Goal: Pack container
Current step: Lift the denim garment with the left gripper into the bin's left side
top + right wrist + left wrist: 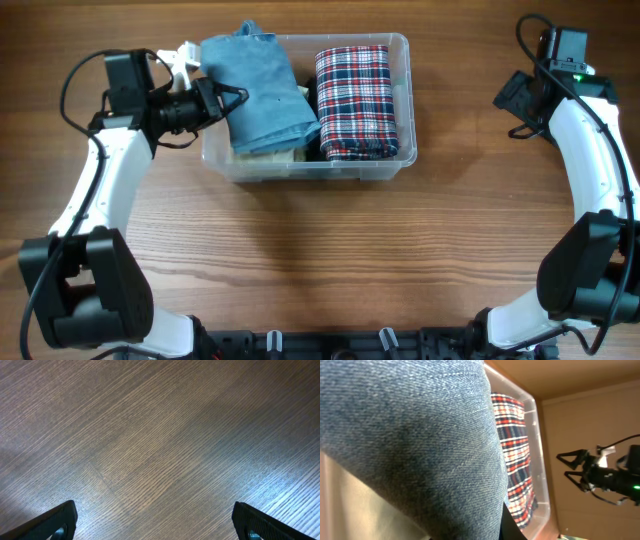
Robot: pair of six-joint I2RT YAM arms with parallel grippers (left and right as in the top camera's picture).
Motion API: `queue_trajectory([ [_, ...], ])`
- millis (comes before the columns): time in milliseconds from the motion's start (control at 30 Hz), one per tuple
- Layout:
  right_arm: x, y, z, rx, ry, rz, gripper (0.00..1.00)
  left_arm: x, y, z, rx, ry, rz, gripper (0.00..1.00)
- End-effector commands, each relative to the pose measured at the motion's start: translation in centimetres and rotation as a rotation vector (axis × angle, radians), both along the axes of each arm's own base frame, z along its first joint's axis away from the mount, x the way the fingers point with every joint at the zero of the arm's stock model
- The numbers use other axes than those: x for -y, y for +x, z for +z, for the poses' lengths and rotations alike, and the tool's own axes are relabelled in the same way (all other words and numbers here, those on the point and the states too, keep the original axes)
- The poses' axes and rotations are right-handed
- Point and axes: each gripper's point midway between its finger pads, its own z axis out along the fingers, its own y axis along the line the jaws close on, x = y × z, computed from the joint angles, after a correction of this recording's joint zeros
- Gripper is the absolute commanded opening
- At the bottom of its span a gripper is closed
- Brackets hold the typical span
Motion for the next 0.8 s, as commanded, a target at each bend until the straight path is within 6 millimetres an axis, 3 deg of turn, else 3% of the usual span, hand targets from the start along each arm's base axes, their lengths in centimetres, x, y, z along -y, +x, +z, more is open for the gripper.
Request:
queue_trajectory([
  [0, 0.0, 0.1, -0.5, -0.005, 0.008, -0.011, 1.00, 1.1, 0.4, 0.3, 0.046, 0.054, -0.034, 0.04],
  [167, 0.0, 0.1, -0.5, -0.005, 0.008, -0.010, 1.00, 2.7, -2.0, -1.2, -0.004, 0.094, -0.132, 0.04],
  [300, 0.0, 0.1, -0.5, -0.005, 0.008, -0.010, 1.00, 2.8, -2.9, -1.8, -0.038, 0.100, -0.150, 0.04],
  [667, 0.0, 0.1, -0.5, -0.005, 0.008, -0.010, 1.00, 3.8, -3.5, -0.5, -0.003, 0.027, -0.214, 0.04],
  [733, 0.0, 0.1, -0.5, -0.005, 0.008, -0.010, 1.00, 3.8, -3.5, -0.5, 0.012, 0.034, -0.221, 0.37],
  [767, 0.0, 0.1, -0.5, -0.005, 0.008, -0.011, 1.00, 3.8, -3.5, -0.5, 0.017, 0.041, -0.223, 0.78],
])
